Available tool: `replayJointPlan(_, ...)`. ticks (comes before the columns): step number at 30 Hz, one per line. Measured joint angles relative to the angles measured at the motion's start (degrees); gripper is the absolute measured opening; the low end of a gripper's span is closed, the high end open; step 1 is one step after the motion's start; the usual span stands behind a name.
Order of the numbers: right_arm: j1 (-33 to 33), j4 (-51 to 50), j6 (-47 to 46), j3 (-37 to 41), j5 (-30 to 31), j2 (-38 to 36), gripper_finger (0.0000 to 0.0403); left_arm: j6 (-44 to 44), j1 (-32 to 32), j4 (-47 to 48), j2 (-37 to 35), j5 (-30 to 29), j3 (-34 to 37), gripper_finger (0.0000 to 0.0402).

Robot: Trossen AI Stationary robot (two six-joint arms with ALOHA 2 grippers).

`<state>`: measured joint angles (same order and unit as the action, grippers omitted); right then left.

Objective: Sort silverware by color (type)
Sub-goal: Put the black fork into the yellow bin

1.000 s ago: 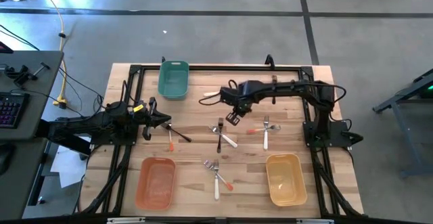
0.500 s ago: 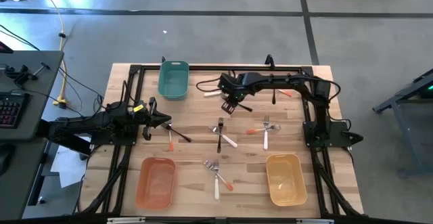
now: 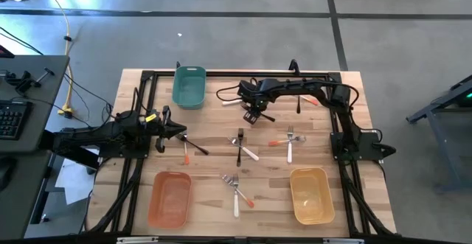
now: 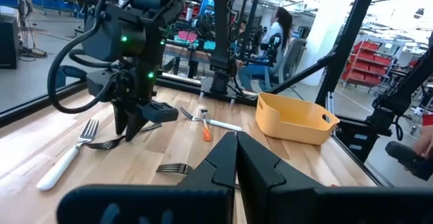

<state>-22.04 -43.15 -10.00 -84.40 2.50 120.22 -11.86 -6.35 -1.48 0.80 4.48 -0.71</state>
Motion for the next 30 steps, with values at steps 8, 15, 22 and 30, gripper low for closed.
replayJointPlan(8,-0.2,0.1,0.0,0.0,-3.1,0.0,0.0046,0.0,0.0,0.0,0.0,0.0,0.0,0.0001)
replayJointPlan(15,-0.2,-2.2,-1.8,0.0,-4.4,0.0,0.0005,0.0,0.0,0.0,0.0,0.0,0.0,0.0001)
replayJointPlan(22,0.2,-4.9,-4.0,0.0,-7.2,-0.1,0.0002,0.0,0.0,0.0,0.0,0.0,0.0,0.0001)
replayJointPlan(30,3.1,-9.8,-5.6,0.3,-8.9,-3.4,0.0001,0.0,0.0,0.0,0.0,0.0,0.0,0.0001)
